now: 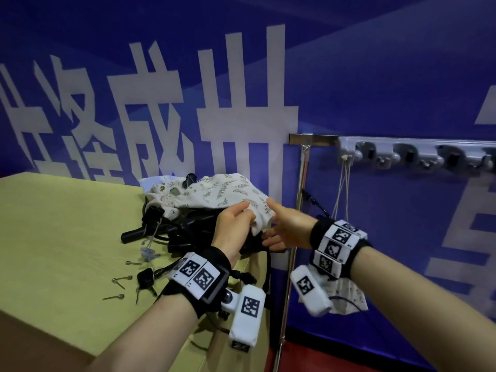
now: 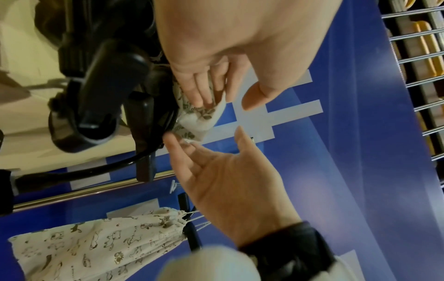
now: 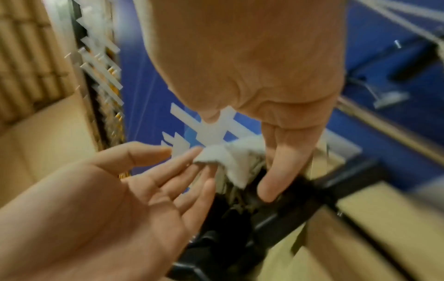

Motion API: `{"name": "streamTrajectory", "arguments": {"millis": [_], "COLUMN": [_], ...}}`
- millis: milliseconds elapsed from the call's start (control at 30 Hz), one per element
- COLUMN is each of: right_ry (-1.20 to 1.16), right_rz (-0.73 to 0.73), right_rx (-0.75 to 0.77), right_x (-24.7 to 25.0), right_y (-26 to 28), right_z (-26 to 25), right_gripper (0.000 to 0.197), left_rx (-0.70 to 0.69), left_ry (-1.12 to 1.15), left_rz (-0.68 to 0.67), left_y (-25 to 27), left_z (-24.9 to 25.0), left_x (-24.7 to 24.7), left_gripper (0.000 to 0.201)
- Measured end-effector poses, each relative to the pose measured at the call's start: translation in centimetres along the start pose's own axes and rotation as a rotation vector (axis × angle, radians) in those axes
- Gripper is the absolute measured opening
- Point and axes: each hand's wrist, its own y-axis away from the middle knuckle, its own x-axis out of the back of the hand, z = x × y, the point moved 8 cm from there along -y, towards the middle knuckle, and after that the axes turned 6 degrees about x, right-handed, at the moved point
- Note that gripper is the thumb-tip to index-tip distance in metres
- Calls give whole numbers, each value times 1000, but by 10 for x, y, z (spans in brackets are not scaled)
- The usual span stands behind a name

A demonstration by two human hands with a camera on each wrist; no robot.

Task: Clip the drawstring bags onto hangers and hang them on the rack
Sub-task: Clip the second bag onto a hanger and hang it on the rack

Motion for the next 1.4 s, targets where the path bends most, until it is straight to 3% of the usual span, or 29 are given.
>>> {"name": "streamTrajectory", "arguments": {"millis": [67,133,233,367,500,600,767,833,967,1067,1100,1167,1267,1300,1400], "right_ry": [-225,-409,-427,-386,-368,-341,-140,1,348,786,818,536,84,68,235], "right_rz": [-6,156,312,329,373,447,496,490,445,442,493,559,305,253,327], "right_rx": [25,124,232,325,293,203,41,-15,-56,3,85,215,172,170,282], "right_x": [-14,-10,2,11,28,51,84,90,86,84,83,75,33,20,6], "right_y": [-10,-20,-23,-3,20,36,58,65,81,87,91,100,99,101,103], "right_z": [5,-2,-16,-33,-22,2,53,68,75,63,53,41,36,32,18], "right_gripper": [44,18,39,54,41,37,21,21,23,7,18,30,40,40,21], "left_rx": [-34,-20,123,322,313,244,284,333,422,347,307,248,145,83,-76], "left_ry": [28,66,218,437,751,838,855,747,274,132,84,-37,-277,-374,-578], "left_rz": [-41,-94,-122,-129,-128,-87,-73,-96,-128,-198,-224,-276,-364,-369,-256], "left_y": [4,6,4,-2,-2,-2,-6,-6,8,25,31,45,64,69,77], "left_z": [3,1,-12,-27,-18,-13,-22,-25,-37,-33,-29,-28,-26,-23,-11], "left_x": [-2,-2,5,16,14,13,17,15,7,-4,-10,-21,-35,-36,-25], "left_gripper": [30,21,24,37,35,29,58,56,27,10,8,15,14,7,15]}}
